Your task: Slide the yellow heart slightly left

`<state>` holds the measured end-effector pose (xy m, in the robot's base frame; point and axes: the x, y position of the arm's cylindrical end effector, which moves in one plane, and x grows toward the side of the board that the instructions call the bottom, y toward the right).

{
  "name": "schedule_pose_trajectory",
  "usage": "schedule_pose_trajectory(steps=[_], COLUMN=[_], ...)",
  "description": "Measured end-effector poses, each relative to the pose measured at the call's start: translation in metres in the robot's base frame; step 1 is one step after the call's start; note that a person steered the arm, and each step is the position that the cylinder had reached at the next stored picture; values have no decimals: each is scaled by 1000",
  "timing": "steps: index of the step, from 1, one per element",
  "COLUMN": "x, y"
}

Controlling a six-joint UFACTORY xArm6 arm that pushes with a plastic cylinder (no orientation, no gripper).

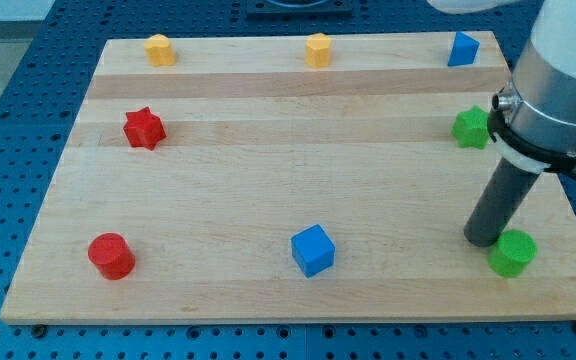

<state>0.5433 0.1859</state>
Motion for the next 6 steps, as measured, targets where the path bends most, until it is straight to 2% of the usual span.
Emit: schedule_pose_trajectory(steps=[3, 6], x=[-22, -9], y=[8, 28])
